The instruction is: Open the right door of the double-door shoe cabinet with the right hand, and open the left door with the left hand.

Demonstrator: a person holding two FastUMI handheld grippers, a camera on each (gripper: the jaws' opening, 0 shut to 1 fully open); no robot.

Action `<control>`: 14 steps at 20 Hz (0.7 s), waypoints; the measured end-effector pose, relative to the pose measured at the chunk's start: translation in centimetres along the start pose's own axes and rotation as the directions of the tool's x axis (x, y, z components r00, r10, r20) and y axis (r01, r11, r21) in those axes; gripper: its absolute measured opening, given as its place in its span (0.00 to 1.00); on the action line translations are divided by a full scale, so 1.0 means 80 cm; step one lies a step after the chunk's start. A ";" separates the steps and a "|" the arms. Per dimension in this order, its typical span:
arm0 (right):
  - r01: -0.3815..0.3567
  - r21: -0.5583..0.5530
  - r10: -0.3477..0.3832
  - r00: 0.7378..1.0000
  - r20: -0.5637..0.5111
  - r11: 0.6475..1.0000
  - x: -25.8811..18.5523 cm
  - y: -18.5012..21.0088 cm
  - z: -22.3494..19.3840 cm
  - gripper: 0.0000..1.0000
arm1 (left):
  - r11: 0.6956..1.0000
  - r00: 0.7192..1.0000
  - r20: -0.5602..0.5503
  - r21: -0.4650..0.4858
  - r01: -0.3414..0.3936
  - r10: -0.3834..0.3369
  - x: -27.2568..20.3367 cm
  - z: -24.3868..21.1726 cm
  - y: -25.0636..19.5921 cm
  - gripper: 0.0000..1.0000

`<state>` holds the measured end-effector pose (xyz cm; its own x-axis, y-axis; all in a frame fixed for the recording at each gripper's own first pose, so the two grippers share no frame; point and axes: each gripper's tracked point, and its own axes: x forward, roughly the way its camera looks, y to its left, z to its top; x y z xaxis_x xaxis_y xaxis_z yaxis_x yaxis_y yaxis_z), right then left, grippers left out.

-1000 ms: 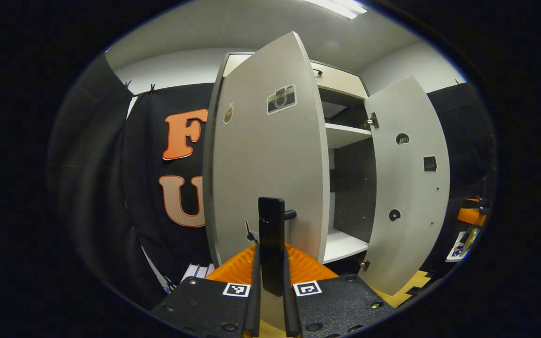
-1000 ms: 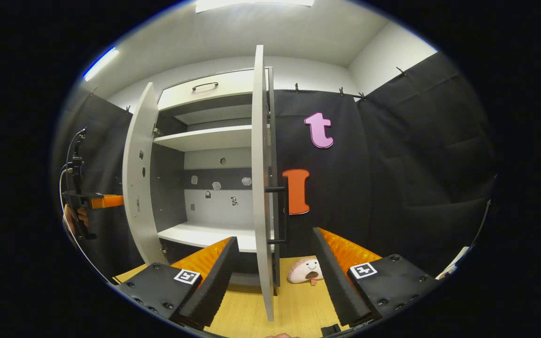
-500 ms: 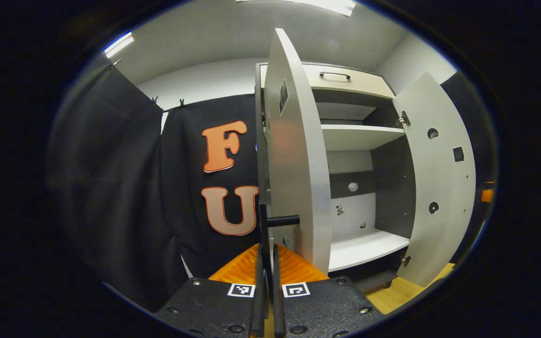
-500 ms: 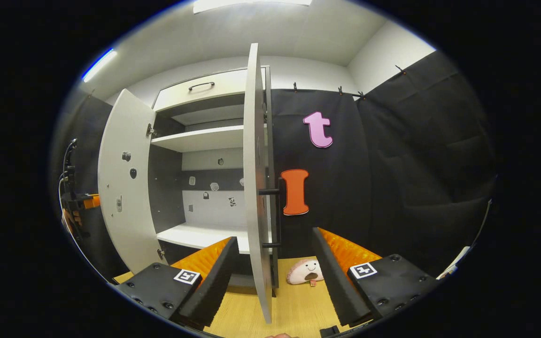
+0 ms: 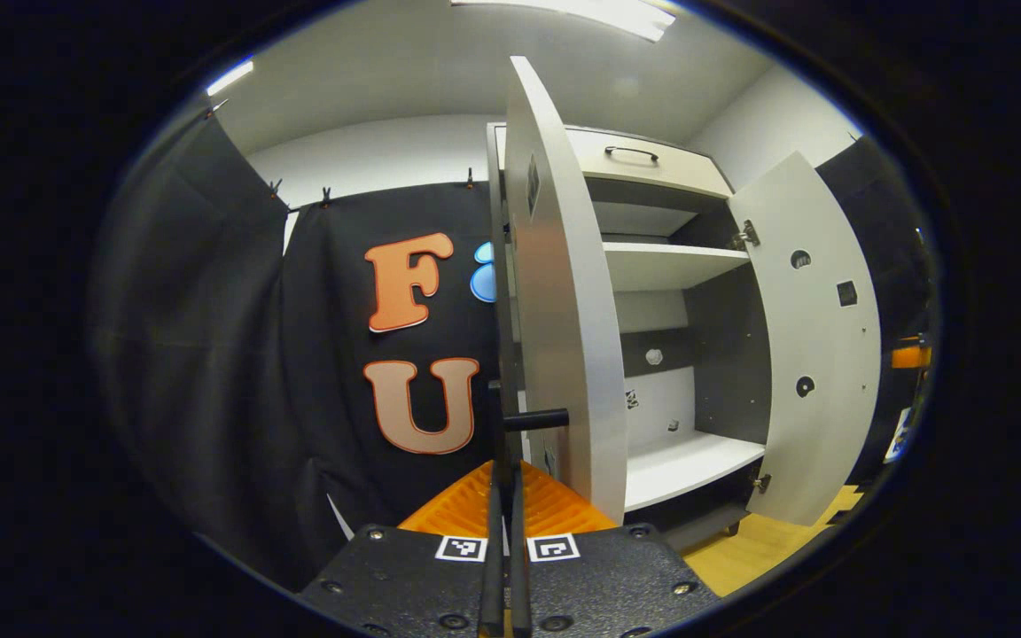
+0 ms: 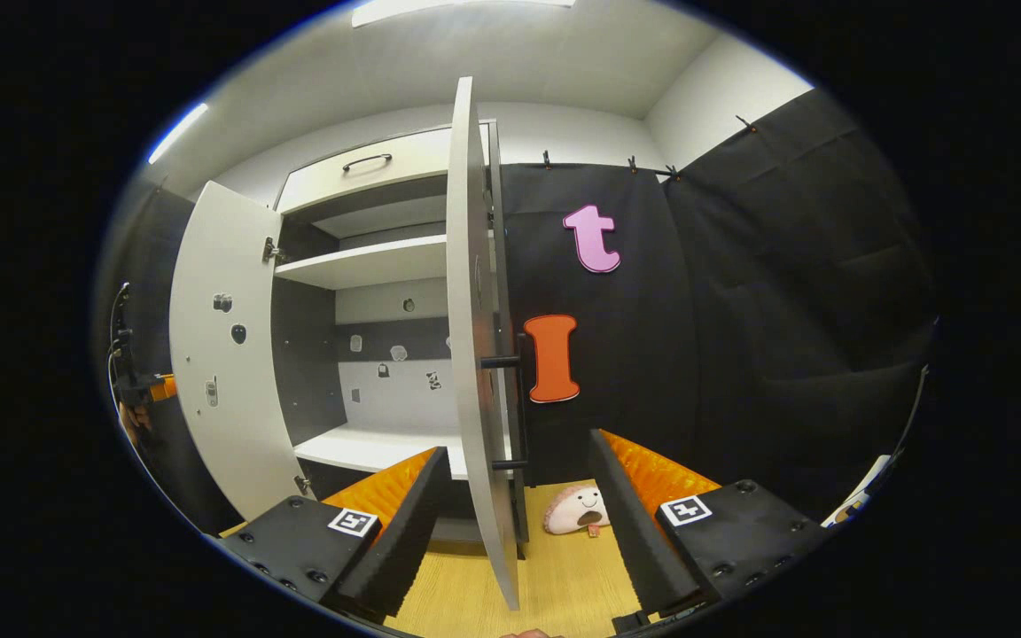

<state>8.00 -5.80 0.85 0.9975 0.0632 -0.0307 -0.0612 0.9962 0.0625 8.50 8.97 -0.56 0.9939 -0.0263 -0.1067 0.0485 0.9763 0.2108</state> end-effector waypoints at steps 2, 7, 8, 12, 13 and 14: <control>-0.011 0.012 0.011 1.000 -0.006 1.000 0.001 0.007 0.002 0.93 | 0.999 0.999 0.015 -0.011 0.031 -0.031 0.005 0.003 -0.004 0.05; -0.035 0.015 0.035 0.999 0.010 0.999 -0.001 0.024 0.012 0.93 | 0.998 0.998 0.016 0.018 0.054 -0.054 -0.006 0.003 -0.004 0.06; -0.037 0.005 0.037 0.999 0.015 0.999 -0.002 0.025 0.013 0.93 | 0.998 0.999 0.020 0.023 0.050 -0.051 -0.012 0.004 -0.003 0.06; -0.043 -0.027 0.044 0.999 0.016 0.999 -0.005 0.029 0.017 0.93 | 0.999 0.999 0.037 -0.034 -0.011 0.013 -0.035 0.008 0.003 0.03; -0.035 -0.037 0.036 0.999 0.010 0.999 -0.006 0.028 0.018 1.00 | 0.998 0.998 0.041 -0.048 -0.041 0.043 -0.041 0.010 0.008 0.02; -0.010 -0.051 0.010 1.000 0.005 0.999 -0.007 0.022 0.020 1.00 | 0.995 0.996 0.043 -0.064 -0.075 0.078 -0.050 0.013 0.010 0.02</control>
<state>7.40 -4.15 2.53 0.9970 0.0733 -0.0246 -0.0730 0.9973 0.0119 4.69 9.65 1.02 0.9980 0.0404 -0.0480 -0.0325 0.9873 0.1557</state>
